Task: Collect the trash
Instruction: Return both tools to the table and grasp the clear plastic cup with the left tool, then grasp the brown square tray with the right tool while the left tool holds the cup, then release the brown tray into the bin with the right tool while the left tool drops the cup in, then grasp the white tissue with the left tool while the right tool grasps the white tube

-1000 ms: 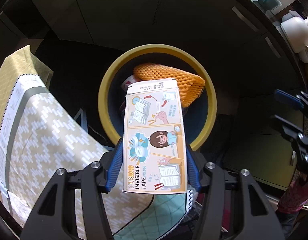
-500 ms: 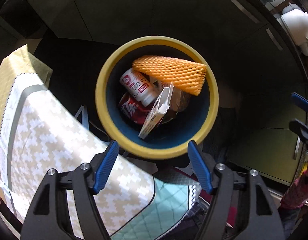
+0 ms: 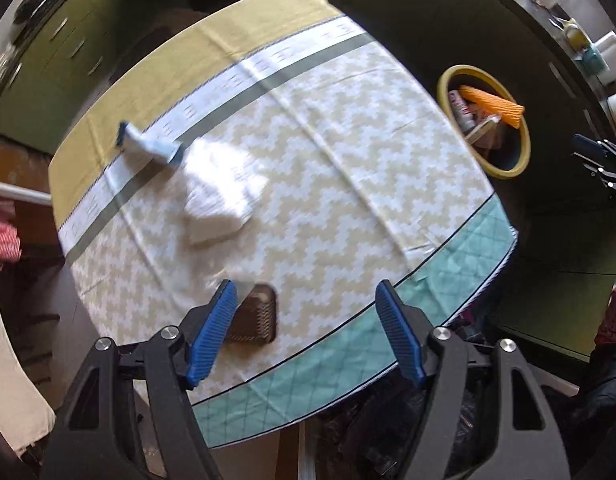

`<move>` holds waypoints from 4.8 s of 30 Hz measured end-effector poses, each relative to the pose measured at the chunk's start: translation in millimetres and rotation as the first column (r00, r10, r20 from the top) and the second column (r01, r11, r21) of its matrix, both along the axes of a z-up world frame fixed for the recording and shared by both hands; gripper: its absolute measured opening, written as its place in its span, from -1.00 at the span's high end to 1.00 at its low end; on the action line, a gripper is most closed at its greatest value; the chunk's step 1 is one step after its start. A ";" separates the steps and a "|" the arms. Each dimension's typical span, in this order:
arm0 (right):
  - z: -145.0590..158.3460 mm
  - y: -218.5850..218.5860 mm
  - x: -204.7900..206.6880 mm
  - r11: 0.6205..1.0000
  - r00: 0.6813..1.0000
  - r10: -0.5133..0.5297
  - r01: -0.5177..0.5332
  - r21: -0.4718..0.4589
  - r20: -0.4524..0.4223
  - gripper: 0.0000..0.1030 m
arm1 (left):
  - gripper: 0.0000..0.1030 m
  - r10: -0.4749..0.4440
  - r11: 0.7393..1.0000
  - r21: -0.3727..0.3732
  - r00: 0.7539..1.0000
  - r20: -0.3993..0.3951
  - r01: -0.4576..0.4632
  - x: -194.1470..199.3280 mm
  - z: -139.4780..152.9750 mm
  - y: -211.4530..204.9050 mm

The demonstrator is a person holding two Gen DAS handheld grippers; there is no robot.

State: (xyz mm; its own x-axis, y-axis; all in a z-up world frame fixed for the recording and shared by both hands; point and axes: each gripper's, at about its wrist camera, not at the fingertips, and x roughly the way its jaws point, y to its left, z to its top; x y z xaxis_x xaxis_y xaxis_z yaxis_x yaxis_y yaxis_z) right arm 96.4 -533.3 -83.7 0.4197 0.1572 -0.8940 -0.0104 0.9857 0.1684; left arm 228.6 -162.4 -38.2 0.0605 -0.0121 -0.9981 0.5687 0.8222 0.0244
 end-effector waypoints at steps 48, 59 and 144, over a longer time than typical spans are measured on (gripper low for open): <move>-10.6 368.8 47.1 0.669 0.668 0.743 -0.741 -0.065 0.033 -0.47 | 0.87 0.360 0.898 -0.288 0.932 0.047 -0.333 65.6 34.4 178.7; -69.5 449.2 98.3 0.639 0.644 0.755 -0.765 -0.076 -0.124 -0.47 | 0.87 0.367 0.901 -0.267 0.929 0.050 -0.341 54.1 34.4 204.4; -11.0 -79.7 -67.6 0.982 0.981 -0.183 0.185 -0.036 0.072 -0.40 | 0.03 -0.249 0.965 -0.062 0.964 0.091 0.255 25.0 4.0 -198.9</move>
